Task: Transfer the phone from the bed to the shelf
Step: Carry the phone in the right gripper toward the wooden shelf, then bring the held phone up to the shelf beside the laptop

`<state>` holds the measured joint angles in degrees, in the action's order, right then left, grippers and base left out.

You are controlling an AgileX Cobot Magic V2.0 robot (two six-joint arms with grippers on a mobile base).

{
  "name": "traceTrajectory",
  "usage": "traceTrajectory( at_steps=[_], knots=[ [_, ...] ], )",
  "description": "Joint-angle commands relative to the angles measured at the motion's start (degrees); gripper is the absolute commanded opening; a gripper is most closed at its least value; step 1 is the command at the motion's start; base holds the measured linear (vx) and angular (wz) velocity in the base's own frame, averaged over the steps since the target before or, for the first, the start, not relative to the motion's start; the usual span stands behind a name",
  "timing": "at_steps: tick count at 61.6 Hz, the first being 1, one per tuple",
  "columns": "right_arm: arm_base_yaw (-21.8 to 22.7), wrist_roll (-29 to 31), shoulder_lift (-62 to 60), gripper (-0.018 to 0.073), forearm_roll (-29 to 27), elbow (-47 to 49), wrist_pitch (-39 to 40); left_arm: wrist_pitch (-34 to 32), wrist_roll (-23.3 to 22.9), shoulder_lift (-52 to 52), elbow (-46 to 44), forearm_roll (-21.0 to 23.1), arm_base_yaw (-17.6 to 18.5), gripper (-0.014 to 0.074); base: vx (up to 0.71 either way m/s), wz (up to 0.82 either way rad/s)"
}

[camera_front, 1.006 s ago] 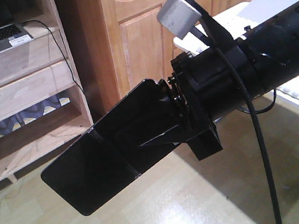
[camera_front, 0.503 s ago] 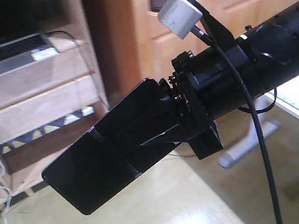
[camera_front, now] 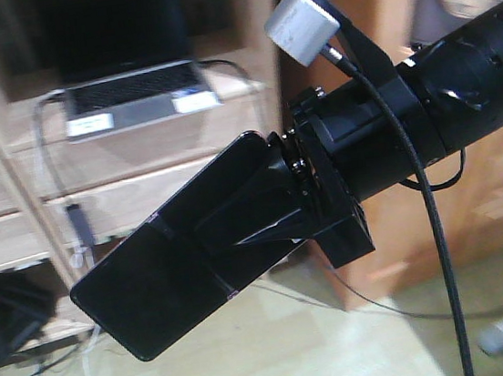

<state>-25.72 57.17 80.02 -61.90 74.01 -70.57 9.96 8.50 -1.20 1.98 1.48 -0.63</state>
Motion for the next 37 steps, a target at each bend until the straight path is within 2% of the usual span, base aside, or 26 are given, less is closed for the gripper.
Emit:
traceTrajectory(
  at_steps=[1,17,37],
  knots=[
    [0.06,0.05,-1.84,-0.0002,-4.94,1.6,-3.02,-4.35,-0.33,-0.25,-1.32,0.52,-0.04,0.0001,0.26,0.45],
    [0.06,0.08,-1.84,-0.0002,-4.94,1.6,-3.02,-4.35,-0.33,-0.25,-1.32,0.52,-0.04,0.0001,0.25,0.35],
    [0.06,0.08,-1.84,-0.0002,-4.94,1.6,-3.02,-4.35,-0.33,-0.25,-1.32,0.52,-0.04,0.0001,0.26,0.19]
  ],
)
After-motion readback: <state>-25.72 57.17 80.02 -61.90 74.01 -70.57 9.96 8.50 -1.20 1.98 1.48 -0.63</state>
